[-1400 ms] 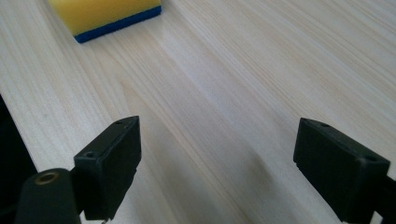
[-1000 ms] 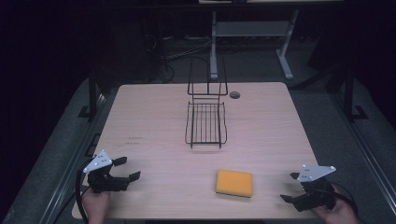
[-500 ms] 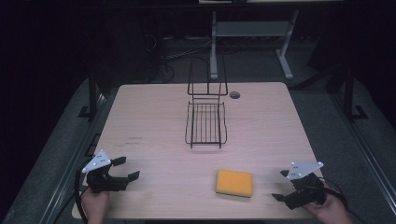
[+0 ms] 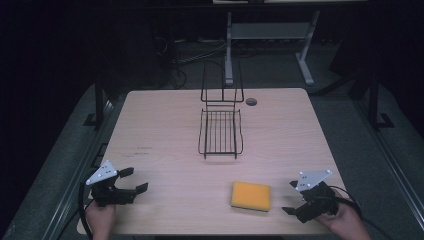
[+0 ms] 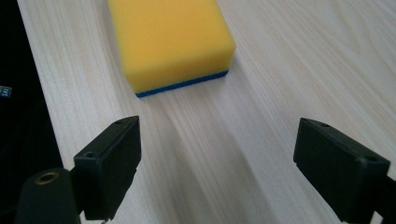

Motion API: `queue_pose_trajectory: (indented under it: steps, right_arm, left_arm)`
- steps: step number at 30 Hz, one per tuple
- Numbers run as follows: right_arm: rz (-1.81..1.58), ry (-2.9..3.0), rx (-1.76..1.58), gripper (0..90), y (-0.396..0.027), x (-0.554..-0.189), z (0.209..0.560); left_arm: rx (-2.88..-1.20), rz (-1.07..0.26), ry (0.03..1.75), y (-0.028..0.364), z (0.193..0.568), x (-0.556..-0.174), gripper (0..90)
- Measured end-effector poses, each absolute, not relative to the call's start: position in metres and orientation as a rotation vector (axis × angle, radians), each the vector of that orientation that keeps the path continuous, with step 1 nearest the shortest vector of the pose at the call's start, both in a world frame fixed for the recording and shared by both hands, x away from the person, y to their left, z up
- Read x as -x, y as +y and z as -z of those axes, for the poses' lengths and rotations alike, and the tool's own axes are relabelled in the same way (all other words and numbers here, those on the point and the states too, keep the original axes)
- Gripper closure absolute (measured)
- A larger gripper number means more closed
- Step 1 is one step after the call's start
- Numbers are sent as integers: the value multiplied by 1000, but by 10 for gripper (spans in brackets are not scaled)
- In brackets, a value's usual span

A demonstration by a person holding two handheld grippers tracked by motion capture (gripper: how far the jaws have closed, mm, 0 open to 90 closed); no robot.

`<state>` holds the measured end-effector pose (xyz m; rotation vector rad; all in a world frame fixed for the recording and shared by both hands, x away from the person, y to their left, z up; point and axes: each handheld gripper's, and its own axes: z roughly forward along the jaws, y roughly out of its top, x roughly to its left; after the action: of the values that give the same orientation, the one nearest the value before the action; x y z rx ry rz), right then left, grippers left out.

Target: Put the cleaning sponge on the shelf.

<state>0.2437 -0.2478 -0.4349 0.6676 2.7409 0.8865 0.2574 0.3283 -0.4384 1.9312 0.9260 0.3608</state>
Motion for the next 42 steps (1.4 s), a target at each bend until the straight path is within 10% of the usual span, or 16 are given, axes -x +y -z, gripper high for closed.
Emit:
queue_pose_trajectory:
  steps: [42]
  right_arm:
    - [-851,2905,-419,147,-185,-266,421]
  left_arm:
    - [-1927,-364,919,329,437,-257,141]
